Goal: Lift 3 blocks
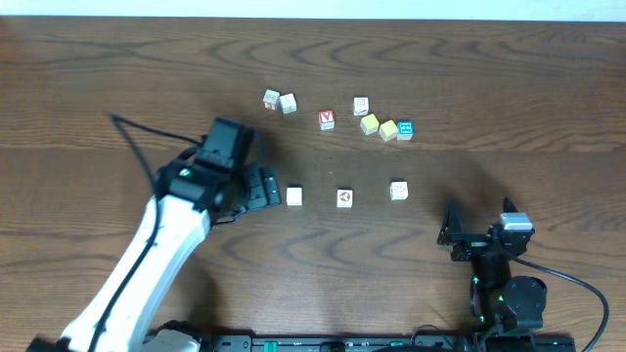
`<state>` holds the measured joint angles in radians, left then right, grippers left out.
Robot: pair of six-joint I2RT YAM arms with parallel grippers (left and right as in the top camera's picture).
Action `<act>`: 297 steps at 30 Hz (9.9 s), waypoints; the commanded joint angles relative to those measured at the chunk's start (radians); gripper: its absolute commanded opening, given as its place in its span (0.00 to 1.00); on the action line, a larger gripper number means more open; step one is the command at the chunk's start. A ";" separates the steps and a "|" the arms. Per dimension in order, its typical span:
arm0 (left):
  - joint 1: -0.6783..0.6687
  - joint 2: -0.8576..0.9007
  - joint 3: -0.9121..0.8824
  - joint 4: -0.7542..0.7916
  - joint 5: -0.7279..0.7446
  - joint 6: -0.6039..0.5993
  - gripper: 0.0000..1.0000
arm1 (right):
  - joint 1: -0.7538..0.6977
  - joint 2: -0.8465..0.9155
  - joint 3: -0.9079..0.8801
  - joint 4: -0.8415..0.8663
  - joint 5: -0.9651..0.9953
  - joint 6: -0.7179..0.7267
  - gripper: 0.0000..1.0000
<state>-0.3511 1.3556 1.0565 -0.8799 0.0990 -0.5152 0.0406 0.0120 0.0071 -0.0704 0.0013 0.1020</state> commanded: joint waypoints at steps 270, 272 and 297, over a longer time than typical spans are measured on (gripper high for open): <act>0.346 -0.034 0.057 -0.039 0.084 0.031 0.86 | 0.406 1.881 1.184 -0.679 -0.231 0.343 0.33; 0.346 -0.034 0.057 -0.039 0.084 0.031 0.86 | 0.406 1.881 1.184 -0.676 -0.231 0.343 0.36; 0.346 -0.034 0.057 -0.029 0.089 0.008 0.86 | 0.317 1.873 1.481 -1.036 -0.232 0.157 0.39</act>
<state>-0.0093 1.3174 1.1191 -0.9157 0.1959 -0.4942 0.3706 1.8843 1.4933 -1.0954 -0.2455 0.3138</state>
